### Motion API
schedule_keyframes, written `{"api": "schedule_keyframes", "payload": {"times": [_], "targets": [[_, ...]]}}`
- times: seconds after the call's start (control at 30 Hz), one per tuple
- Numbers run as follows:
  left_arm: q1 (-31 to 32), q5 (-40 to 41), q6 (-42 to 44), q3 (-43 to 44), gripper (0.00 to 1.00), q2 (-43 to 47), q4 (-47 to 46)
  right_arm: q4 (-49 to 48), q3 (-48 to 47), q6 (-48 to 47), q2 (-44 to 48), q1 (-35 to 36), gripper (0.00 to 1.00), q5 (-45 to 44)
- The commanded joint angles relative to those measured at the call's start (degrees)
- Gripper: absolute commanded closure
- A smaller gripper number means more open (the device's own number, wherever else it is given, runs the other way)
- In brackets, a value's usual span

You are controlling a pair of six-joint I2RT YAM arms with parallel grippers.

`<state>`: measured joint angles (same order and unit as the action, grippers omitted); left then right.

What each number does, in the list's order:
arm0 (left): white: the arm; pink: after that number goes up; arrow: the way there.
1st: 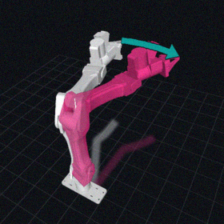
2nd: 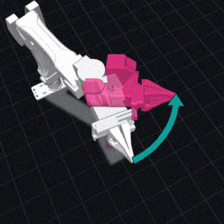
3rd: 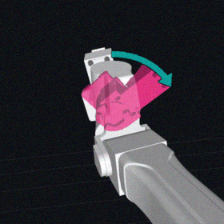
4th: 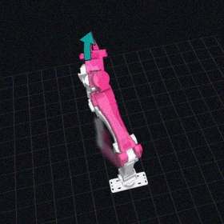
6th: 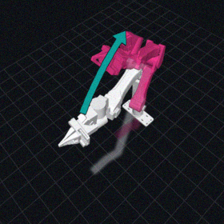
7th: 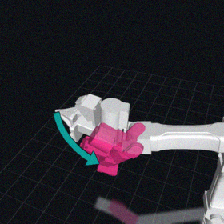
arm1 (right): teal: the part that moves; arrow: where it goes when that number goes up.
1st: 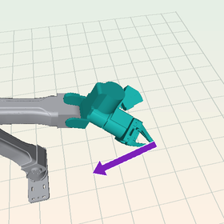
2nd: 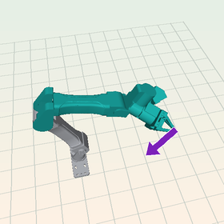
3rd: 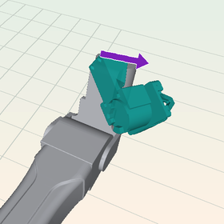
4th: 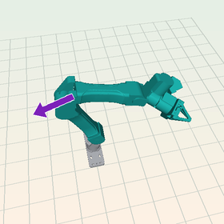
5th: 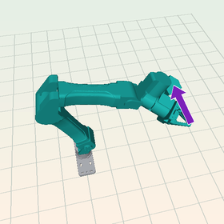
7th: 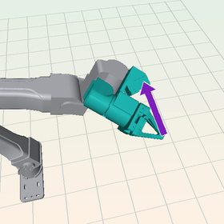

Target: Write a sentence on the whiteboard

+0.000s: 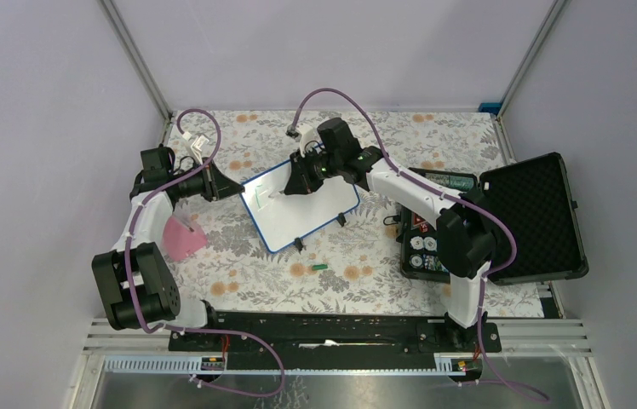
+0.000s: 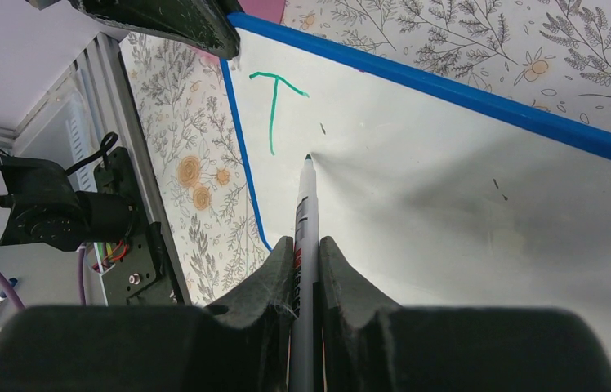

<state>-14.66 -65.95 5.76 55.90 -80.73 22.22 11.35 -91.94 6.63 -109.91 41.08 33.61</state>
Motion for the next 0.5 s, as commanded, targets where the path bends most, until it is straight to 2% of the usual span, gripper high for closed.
{"api": "schedule_keyframes", "payload": {"times": [0.0,0.47], "targets": [[0.29,0.21,1.32,1.81,1.00,1.45,-1.21,-1.09,-0.83,-0.83,1.59,0.06,1.00,-0.47],[0.33,0.32,1.36,2.02,1.00,1.54,-1.13,-1.08,-3.19,-0.30,-0.51,0.42,1.00,-0.27]]}}
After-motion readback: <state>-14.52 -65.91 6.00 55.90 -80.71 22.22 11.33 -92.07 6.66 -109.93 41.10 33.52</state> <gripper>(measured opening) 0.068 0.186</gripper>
